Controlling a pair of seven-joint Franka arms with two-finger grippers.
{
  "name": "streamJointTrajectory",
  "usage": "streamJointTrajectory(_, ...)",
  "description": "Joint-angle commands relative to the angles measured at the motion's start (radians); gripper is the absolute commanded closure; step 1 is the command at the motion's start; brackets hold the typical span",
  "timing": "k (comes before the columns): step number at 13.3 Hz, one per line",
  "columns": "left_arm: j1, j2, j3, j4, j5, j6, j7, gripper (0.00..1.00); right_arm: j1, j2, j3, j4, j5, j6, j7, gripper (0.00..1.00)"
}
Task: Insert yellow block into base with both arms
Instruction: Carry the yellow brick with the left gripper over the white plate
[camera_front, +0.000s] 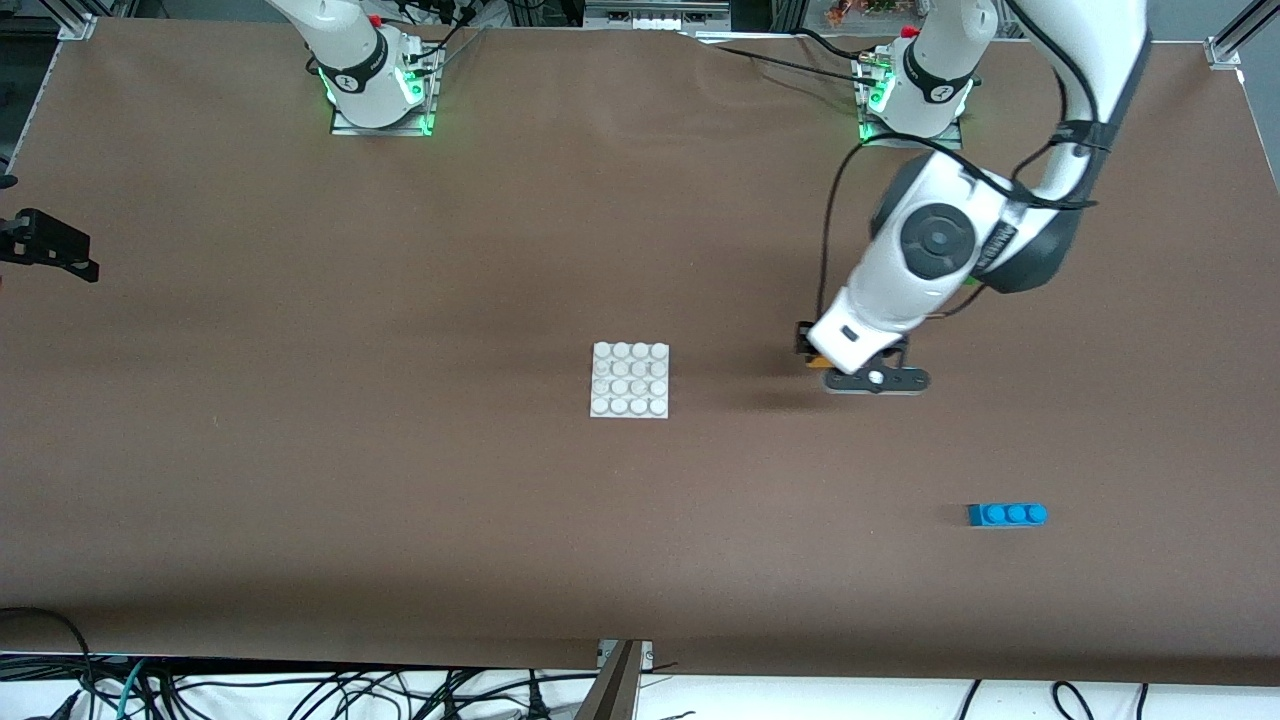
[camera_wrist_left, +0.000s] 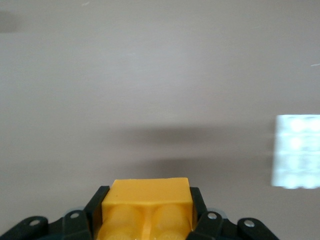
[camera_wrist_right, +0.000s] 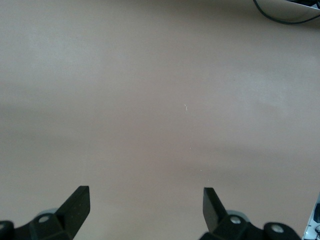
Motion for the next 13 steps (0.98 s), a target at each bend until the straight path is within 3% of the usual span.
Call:
streamJointTrajectory(1, -0.105, 0.164, 0.01, 0.262, -0.013, -0.12, -0.069, 0.71, -0.01, -0.012, 0.007, -0.011, -0.007, -0.008, -0.013, 0.0)
streamJointTrajectory(2, -0.13, 0.207, 0.01, 0.33, -0.013, -0.134, -0.087, 0.71, -0.01, -0.012, 0.007, -0.011, -0.007, -0.006, -0.013, 0.0)
streamJointTrajectory(8, -0.337, 0.428, 0.059, 0.523, -0.001, -0.078, -0.288, 0.72, -0.002, -0.011, 0.011, -0.011, -0.008, -0.009, -0.012, 0.0)
streamJointTrajectory(11, -0.435, 0.488, 0.14, 0.545, -0.002, 0.027, -0.297, 0.72, 0.001, -0.011, 0.013, -0.011, -0.005, -0.009, -0.006, 0.0)
streamJointTrajectory(13, -0.465, 0.526, 0.159, 0.545, -0.002, 0.088, -0.297, 0.72, 0.004, -0.011, 0.013, -0.011, -0.007, -0.009, 0.04, 0.0)
